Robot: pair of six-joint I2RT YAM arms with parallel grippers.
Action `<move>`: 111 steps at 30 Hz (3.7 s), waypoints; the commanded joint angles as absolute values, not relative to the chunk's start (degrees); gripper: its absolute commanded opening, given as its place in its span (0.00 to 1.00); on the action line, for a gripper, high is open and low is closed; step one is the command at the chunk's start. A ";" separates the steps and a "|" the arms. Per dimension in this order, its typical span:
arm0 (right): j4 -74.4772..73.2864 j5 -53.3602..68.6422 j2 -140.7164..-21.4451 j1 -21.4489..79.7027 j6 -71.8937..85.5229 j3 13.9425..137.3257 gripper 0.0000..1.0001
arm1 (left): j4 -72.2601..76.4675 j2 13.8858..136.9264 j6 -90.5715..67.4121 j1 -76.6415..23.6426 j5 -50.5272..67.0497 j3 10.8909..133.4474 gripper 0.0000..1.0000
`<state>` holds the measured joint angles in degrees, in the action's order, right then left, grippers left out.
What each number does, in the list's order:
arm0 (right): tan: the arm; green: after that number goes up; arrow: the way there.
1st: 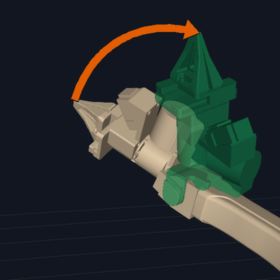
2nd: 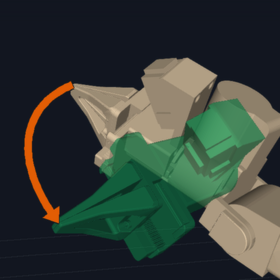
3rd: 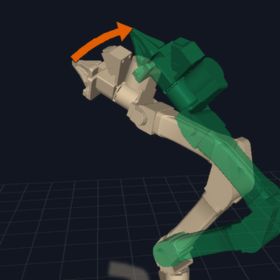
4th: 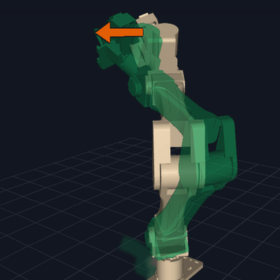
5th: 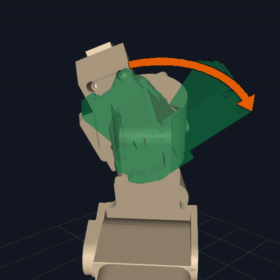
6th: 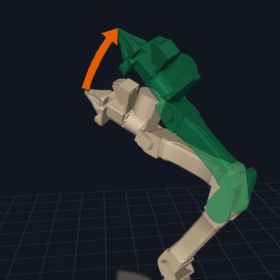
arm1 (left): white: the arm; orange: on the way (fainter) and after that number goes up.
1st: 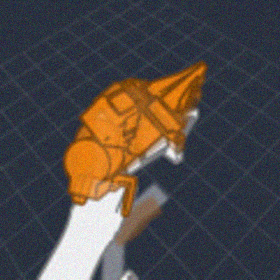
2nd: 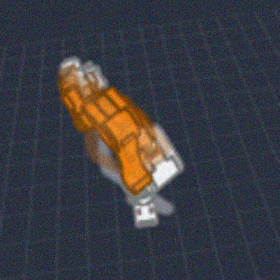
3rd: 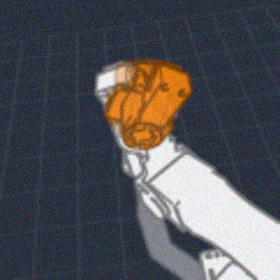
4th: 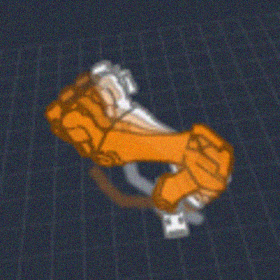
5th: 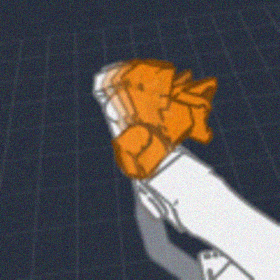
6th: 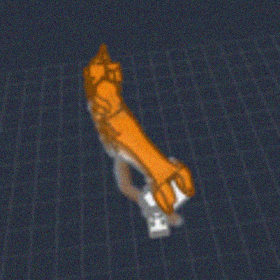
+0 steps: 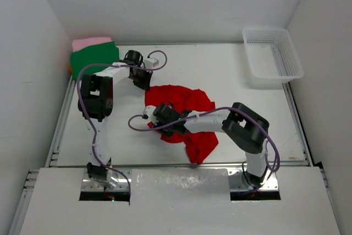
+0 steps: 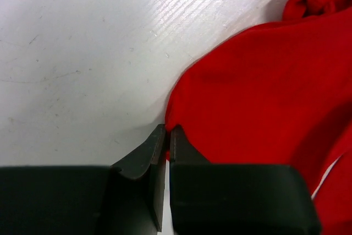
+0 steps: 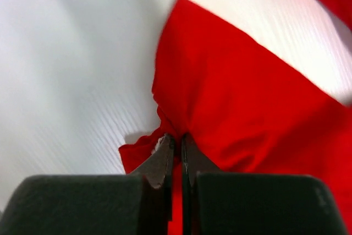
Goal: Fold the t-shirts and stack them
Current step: Flatten out the tshirt
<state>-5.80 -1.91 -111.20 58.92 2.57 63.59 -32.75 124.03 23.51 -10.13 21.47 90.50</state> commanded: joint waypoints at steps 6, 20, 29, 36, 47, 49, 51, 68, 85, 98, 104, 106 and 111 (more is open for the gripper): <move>-8.27 -8.18 -97.23 49.15 10.71 57.05 0.00 | -40.87 119.63 24.62 -5.90 32.33 92.53 0.00; -6.85 2.54 -75.77 26.55 18.81 61.69 0.00 | -37.36 98.19 16.00 7.12 36.03 111.69 0.00; -7.56 9.31 -72.07 14.86 19.86 65.57 0.00 | -38.50 96.41 9.85 9.49 37.26 136.91 0.00; -6.07 8.44 -68.91 13.98 20.13 63.20 0.00 | -40.25 97.65 13.00 10.28 23.93 149.94 0.00; -7.38 9.93 -79.78 10.90 17.59 72.49 0.00 | -44.87 93.96 4.03 4.33 48.60 141.87 0.00; -7.73 10.98 -87.69 10.90 17.05 80.80 0.00 | -49.81 91.42 12.01 -4.25 48.60 135.58 0.00; -9.04 11.25 -95.05 10.72 18.62 86.54 0.00 | -53.69 87.65 17.47 -9.03 51.05 124.01 0.00; -31.90 5.13 -104.99 4.30 17.15 100.52 0.99 | -52.56 84.46 33.48 -21.40 30.77 90.18 1.00; -22.68 5.18 -77.08 22.94 26.36 44.05 0.68 | -38.33 97.41 50.49 -0.88 18.98 64.47 0.72; -12.04 12.85 -79.19 24.61 38.32 30.42 0.67 | -18.03 93.86 60.21 -3.86 10.56 49.75 0.84; -11.79 12.29 -83.92 26.62 36.39 31.90 0.55 | -12.92 98.25 59.33 -5.45 8.00 49.04 0.84; -9.76 14.40 -85.34 26.81 37.17 31.82 0.27 | -13.62 99.93 58.54 -5.54 9.13 49.83 0.78; -8.88 14.86 -83.33 25.50 38.14 33.21 0.00 | -20.03 101.51 55.55 -5.01 11.50 53.33 0.00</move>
